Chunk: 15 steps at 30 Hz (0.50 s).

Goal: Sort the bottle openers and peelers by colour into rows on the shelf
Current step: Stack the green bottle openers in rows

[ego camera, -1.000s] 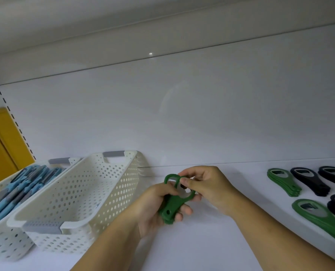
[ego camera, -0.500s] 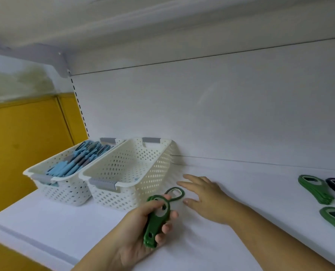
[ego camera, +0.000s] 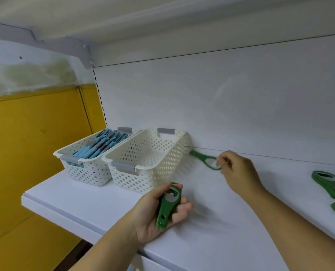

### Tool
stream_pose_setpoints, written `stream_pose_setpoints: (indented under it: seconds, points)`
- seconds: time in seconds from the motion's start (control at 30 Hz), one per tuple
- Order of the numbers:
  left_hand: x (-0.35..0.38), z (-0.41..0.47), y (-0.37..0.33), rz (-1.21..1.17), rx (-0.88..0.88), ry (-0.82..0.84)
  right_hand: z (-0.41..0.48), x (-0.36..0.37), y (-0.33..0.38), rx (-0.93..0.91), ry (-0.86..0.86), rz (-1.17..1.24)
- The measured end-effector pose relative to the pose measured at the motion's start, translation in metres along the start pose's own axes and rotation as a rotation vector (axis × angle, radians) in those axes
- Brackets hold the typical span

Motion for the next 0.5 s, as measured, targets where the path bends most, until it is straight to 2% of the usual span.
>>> stream_pose_setpoints:
  seconds: [0.07,0.13,0.2,0.27,0.33,0.4,0.47,0.5]
  points:
    - [0.0,0.002,0.0,-0.009,-0.025,0.006,0.003,-0.009,0.006,0.02,-0.069,0.151]
    - [0.0,0.004,0.0,-0.019,-0.046,0.044,0.0,-0.011,0.026,-0.107,-0.066,0.258]
    - [0.0,0.006,-0.001,-0.036,-0.058,0.09,-0.01,-0.004,0.05,-0.318,0.013,0.305]
    - [-0.001,0.005,-0.003,-0.039,-0.049,0.136,-0.028,0.014,0.068,-0.455,0.18,0.29]
    - [-0.002,0.002,-0.002,0.006,-0.018,0.154,-0.043,0.03,0.077,-0.426,0.314,0.304]
    - [-0.005,0.002,-0.002,0.039,0.028,0.113,-0.047,0.036,0.072,-0.284,0.282,0.369]
    - [-0.008,0.004,-0.003,0.014,0.063,0.088,-0.041,0.036,0.057,-0.192,0.214,0.295]
    - [-0.008,0.005,-0.004,-0.008,0.075,0.104,-0.039,0.037,0.05,-0.191,0.245,0.225]
Point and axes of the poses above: each hand's wrist, its own z-axis towards the middle knuckle, its own x-axis out of the palm, y = z × x, the point moved 4 cm from there along z, towards the middle knuckle, and after that the axes turned 15 degrees about -y, right-handed, at the moved point
